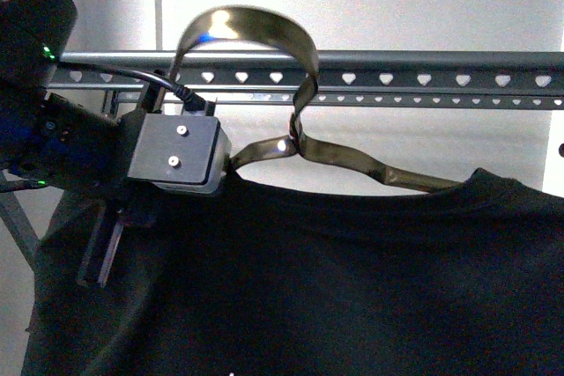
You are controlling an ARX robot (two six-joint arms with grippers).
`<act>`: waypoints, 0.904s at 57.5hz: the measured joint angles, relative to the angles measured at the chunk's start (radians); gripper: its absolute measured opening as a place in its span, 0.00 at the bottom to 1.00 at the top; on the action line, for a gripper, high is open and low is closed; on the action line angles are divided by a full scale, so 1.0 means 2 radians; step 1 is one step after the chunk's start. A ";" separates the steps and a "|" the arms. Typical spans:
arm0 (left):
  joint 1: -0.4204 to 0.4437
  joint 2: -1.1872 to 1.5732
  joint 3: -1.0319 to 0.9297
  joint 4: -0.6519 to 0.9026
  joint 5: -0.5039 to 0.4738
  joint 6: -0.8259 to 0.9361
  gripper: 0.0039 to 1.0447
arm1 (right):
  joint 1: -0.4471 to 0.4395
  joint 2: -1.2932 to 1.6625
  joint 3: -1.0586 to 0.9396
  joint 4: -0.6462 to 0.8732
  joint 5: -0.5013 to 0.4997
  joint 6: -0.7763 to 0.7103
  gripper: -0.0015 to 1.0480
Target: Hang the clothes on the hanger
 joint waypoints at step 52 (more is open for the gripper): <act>-0.019 0.035 0.012 0.091 0.000 0.010 0.10 | -0.207 0.260 0.122 -0.029 -0.371 -0.159 0.93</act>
